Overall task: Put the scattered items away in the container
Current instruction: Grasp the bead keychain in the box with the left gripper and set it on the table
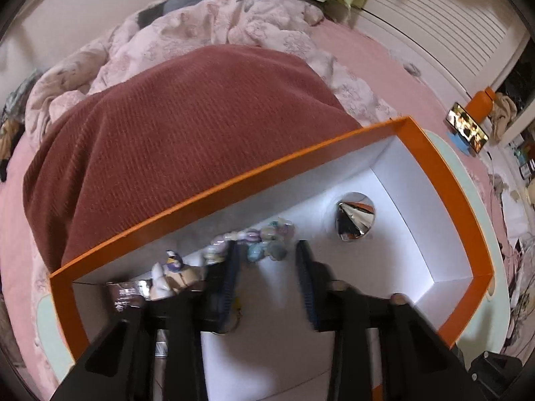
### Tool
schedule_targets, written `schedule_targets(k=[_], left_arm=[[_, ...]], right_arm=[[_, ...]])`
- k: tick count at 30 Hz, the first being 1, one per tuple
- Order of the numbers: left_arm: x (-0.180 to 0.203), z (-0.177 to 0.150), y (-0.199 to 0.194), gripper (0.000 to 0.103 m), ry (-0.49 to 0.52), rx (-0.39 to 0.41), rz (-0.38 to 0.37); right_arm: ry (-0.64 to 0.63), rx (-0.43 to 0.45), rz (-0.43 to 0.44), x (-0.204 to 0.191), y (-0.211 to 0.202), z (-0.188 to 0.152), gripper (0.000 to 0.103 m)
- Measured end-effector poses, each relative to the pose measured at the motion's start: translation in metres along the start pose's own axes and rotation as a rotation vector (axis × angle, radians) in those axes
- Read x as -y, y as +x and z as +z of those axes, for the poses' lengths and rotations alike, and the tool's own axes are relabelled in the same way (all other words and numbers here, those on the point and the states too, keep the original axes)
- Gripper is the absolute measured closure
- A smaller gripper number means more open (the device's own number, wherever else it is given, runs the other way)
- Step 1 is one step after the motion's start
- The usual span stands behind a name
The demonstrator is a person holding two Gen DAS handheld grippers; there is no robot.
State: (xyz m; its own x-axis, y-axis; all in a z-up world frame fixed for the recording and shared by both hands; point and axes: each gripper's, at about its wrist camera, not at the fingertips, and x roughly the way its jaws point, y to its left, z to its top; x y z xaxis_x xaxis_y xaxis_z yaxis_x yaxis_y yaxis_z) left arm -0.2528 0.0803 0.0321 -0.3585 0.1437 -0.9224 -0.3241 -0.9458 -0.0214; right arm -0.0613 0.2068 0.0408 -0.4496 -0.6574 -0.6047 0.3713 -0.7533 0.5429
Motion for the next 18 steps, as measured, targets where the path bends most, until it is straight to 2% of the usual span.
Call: schedule_targets(k=[4, 5, 6, 7, 10, 13, 14, 16, 17, 18], left_arm=[[-0.01, -0.003, -0.008, 0.092, -0.049, 0.044, -0.091], [-0.011, -0.006, -0.016, 0.093, -0.051, 0.079, -0.113], [-0.013, -0.01, -0.027, 0.101, -0.053, 0.117, -0.14], [-0.014, -0.014, -0.038, 0.103, -0.058, 0.15, -0.166], [-0.024, -0.03, -0.077, 0.103, -0.09, 0.245, -0.247], [-0.04, -0.053, -0.114, 0.103, -0.112, 0.331, -0.286], [-0.044, -0.061, -0.122, 0.103, -0.115, 0.34, -0.289], [-0.047, -0.066, -0.127, 0.102, -0.1, 0.325, -0.291], [-0.047, -0.066, -0.125, 0.094, -0.091, 0.314, -0.287], [-0.045, -0.062, -0.121, 0.076, -0.087, 0.302, -0.279]], right_arm=[[0.001, -0.001, 0.001, -0.001, 0.0, 0.0, 0.037], [0.0, -0.001, -0.002, -0.001, 0.0, 0.0, 0.037], [-0.002, 0.0, -0.005, -0.001, -0.001, 0.001, 0.037], [-0.004, 0.0, -0.009, -0.001, -0.001, 0.002, 0.037], [-0.01, 0.001, -0.016, -0.001, -0.005, 0.01, 0.037], [-0.032, 0.024, 0.001, -0.004, -0.016, 0.03, 0.037], [-0.052, 0.045, -0.003, -0.006, -0.021, 0.039, 0.037], [-0.08, 0.083, -0.07, -0.007, -0.027, 0.065, 0.037], [-0.083, 0.087, -0.098, -0.007, -0.027, 0.075, 0.037], [-0.078, 0.087, -0.131, -0.005, -0.027, 0.086, 0.037]])
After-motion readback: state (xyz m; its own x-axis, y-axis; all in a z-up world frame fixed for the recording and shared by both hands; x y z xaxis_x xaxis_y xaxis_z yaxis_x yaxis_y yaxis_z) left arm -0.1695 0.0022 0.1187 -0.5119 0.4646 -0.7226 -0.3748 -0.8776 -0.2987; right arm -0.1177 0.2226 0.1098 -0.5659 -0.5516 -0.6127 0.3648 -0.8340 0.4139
